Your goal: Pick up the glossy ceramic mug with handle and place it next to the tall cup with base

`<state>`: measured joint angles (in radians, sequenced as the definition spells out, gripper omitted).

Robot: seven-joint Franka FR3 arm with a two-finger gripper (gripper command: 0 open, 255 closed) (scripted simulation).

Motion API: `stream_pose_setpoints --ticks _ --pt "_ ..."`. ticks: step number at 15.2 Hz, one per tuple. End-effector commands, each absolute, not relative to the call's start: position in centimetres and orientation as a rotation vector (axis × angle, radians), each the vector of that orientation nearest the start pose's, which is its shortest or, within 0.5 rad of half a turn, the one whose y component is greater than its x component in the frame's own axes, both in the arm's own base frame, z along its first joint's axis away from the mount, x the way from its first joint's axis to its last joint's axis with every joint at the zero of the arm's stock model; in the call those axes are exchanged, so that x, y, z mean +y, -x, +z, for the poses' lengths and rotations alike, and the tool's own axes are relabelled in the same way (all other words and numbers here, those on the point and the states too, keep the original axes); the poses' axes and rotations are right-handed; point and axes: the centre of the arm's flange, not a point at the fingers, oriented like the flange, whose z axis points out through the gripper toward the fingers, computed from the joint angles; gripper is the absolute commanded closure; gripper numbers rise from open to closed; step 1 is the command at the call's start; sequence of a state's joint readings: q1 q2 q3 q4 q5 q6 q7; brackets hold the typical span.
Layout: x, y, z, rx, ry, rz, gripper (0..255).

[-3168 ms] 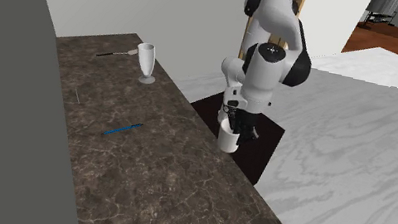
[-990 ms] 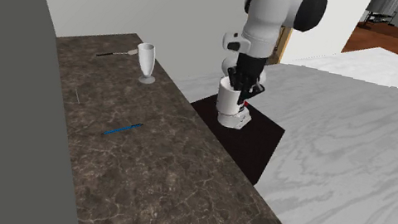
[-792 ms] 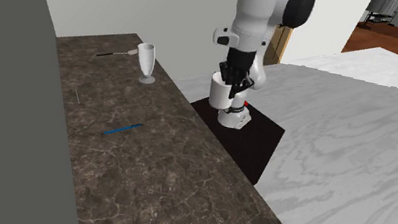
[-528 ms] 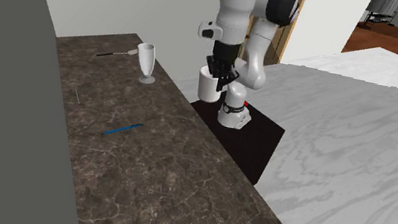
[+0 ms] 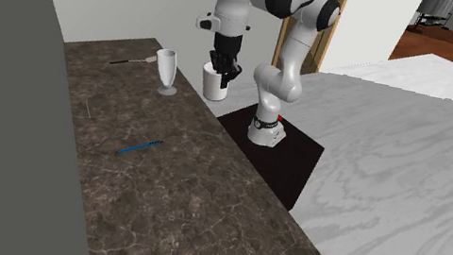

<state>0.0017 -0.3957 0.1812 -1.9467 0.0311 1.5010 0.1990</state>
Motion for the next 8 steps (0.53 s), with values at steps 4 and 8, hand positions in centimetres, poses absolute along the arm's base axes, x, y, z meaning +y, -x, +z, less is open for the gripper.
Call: stream_pose_setpoints --ticks 4,8 --pt "2.9 -42.4 63.3 0.045 3.188 0.076 255" --pt "-2.3 -43.3 63.3 0.045 3.188 0.076 255"
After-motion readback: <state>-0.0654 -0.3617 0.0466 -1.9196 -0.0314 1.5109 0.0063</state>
